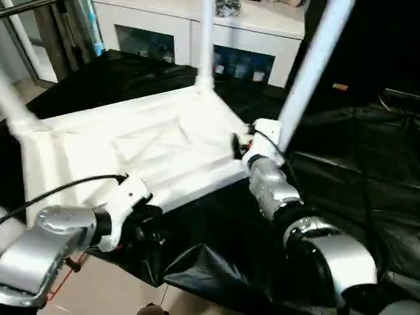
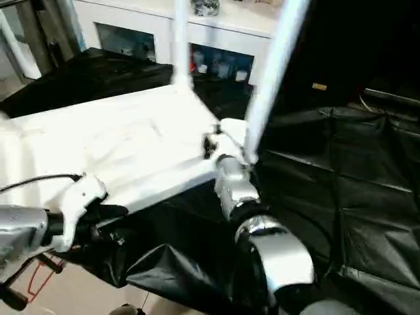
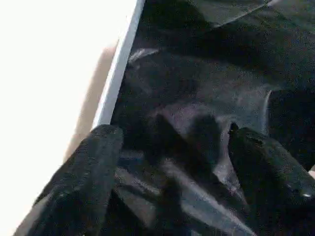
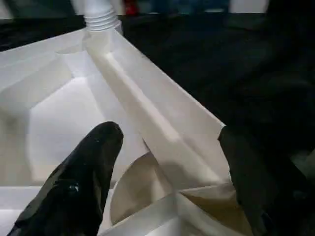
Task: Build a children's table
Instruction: Rotate table base
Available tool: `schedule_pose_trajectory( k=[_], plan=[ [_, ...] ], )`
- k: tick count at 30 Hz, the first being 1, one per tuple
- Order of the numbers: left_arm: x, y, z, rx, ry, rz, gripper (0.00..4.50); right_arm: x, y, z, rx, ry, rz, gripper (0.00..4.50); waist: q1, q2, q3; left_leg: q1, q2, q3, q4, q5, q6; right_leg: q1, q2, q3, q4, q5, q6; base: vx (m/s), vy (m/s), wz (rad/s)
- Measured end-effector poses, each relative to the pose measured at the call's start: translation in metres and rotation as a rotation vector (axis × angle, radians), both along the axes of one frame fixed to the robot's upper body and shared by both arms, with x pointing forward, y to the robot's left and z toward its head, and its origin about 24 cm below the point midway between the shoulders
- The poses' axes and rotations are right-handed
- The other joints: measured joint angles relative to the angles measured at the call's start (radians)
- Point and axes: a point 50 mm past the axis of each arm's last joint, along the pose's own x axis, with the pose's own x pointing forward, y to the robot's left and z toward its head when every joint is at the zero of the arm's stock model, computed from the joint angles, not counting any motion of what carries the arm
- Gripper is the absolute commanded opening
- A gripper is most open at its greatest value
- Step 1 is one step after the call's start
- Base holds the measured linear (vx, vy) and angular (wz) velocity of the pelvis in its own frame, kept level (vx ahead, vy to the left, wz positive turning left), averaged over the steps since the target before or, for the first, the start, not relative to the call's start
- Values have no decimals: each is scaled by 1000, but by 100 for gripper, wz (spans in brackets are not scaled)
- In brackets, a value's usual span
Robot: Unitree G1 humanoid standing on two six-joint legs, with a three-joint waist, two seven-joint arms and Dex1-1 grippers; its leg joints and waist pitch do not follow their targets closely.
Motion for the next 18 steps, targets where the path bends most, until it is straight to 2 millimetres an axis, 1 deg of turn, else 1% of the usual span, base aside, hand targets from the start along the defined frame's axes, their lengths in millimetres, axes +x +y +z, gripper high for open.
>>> schedule_pose_trajectory(
  k=[3,5,6,9,11,15,18],
  plan=[
    [-1,2,-2,23,-9,15,424,2,-19,0,-15,6,-79,356,10,0,0,-1,0,-1,1,0,0,0,0,0,1,0,0,0,0,0],
    [-1,6,-4,42,-6,34,438,4,-35,2,-32,1,-131,356,15,0,0,-3,-1,-1,2,1,-1,0,0,0,3,0,1,0,0,0],
    [-1,7,-5,49,-8,43,445,5,-42,3,-38,-2,-150,356,15,0,0,-3,-1,-1,3,1,-1,0,0,1,4,-1,2,0,0,0],
    [4,11,-7,75,-35,69,445,6,-61,6,-55,-16,-213,356,15,0,0,-4,-1,-2,6,1,-1,0,0,1,8,-1,3,0,0,0],
    [9,11,-5,83,-66,84,445,6,-79,7,-74,-16,-259,356,16,0,0,-5,-1,-3,8,1,-1,0,0,1,10,-2,3,0,0,0],
    [15,12,-1,98,-124,105,445,6,-104,13,-99,-29,-339,356,10,1,1,-5,-1,-4,11,1,-1,0,0,1,12,-2,3,0,0,0],
    [20,13,-3,111,-171,128,445,4,-125,18,-123,-51,-396,356,10,1,1,-6,-1,-4,11,1,-1,0,0,0,13,-2,4,0,0,0]
  ],
)
